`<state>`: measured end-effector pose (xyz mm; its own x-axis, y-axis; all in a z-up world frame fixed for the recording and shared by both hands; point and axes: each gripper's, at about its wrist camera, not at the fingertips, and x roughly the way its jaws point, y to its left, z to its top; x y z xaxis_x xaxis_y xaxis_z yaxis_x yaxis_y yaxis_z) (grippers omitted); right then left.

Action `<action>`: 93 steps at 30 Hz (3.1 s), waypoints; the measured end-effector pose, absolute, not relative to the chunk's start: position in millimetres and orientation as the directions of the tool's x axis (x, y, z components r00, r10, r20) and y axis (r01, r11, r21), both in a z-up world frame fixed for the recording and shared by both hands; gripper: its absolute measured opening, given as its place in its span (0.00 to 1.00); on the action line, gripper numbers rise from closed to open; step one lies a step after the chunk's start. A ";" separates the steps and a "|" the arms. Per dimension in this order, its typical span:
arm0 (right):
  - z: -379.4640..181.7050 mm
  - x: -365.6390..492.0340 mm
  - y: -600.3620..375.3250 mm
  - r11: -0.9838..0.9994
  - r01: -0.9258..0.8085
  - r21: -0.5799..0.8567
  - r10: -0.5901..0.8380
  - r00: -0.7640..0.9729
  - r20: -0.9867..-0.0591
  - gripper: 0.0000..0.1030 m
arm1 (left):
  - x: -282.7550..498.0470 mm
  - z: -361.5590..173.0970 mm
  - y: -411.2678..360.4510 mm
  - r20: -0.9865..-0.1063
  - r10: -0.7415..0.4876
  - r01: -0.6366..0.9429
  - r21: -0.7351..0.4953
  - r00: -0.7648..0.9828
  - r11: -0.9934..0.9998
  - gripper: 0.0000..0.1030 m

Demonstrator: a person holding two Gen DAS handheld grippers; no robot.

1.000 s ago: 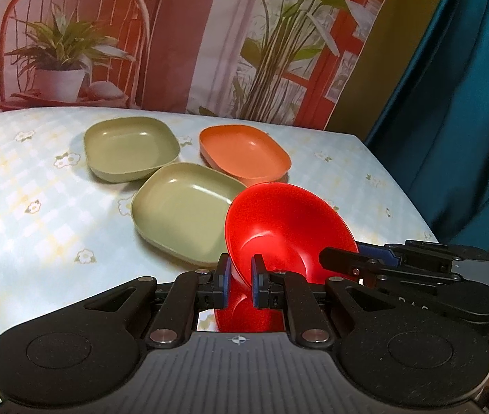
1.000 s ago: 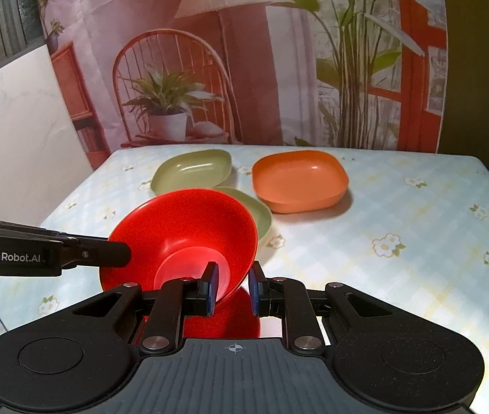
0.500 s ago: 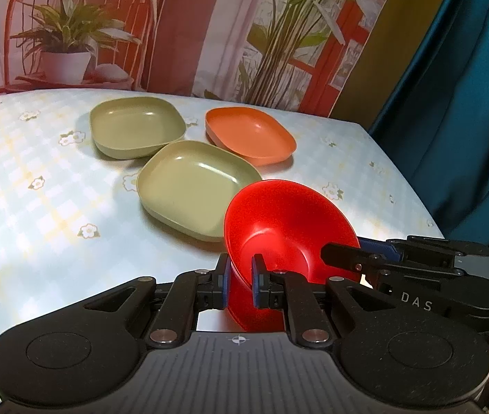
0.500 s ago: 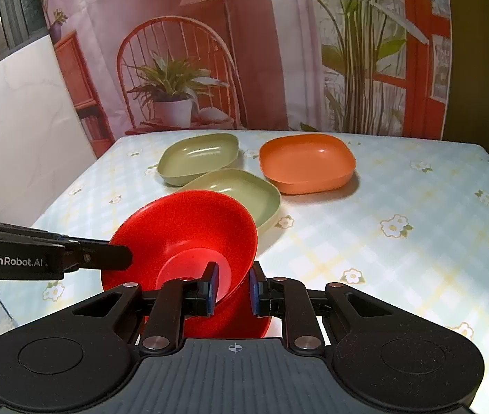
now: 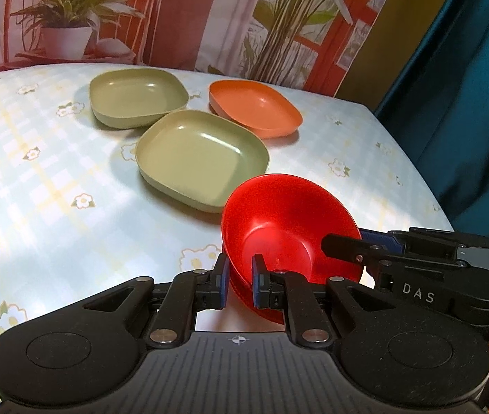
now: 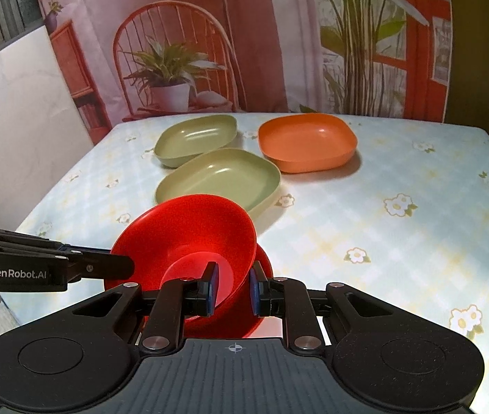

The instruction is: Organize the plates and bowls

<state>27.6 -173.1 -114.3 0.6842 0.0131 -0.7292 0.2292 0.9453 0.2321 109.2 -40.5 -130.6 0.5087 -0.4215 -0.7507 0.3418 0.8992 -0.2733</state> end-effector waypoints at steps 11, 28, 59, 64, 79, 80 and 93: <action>-119.8 28.4 -171.1 0.948 0.226 0.224 0.014 0.672 -0.741 0.23 | 109.7 -136.1 -42.5 -0.759 -0.421 0.334 -0.280 0.496 0.900 0.13; -113.9 21.5 -172.2 0.951 0.240 0.193 -0.024 0.684 -0.729 0.28 | 105.5 -133.5 -33.8 -0.751 -0.392 0.292 -0.272 0.532 0.917 0.14; -116.6 51.5 -205.9 0.963 0.188 0.194 0.005 0.706 -0.708 0.27 | 136.2 -117.7 -0.4 -0.725 -0.273 0.197 -0.191 0.633 0.962 0.15; -111.8 74.0 -218.2 0.971 0.155 0.181 0.018 0.711 -0.703 0.27 | 155.7 -106.0 5.4 -0.699 -0.300 0.215 -0.210 0.649 0.954 0.15; -124.8 156.3 -252.6 0.983 0.095 0.159 0.047 0.704 -0.709 0.26 | 224.8 -108.6 -13.4 -0.708 -0.264 0.257 -0.120 0.655 0.959 0.15; -128.5 159.1 -253.3 0.981 0.097 0.165 0.051 0.699 -0.714 0.26 | 229.3 -113.7 -14.6 -0.719 -0.268 0.258 -0.128 0.641 0.958 0.15; -177.6 169.6 -261.0 0.939 0.162 0.304 0.126 0.658 -0.742 0.26 | 243.0 -152.5 -19.1 -0.773 -0.308 0.284 -0.172 0.555 0.943 0.18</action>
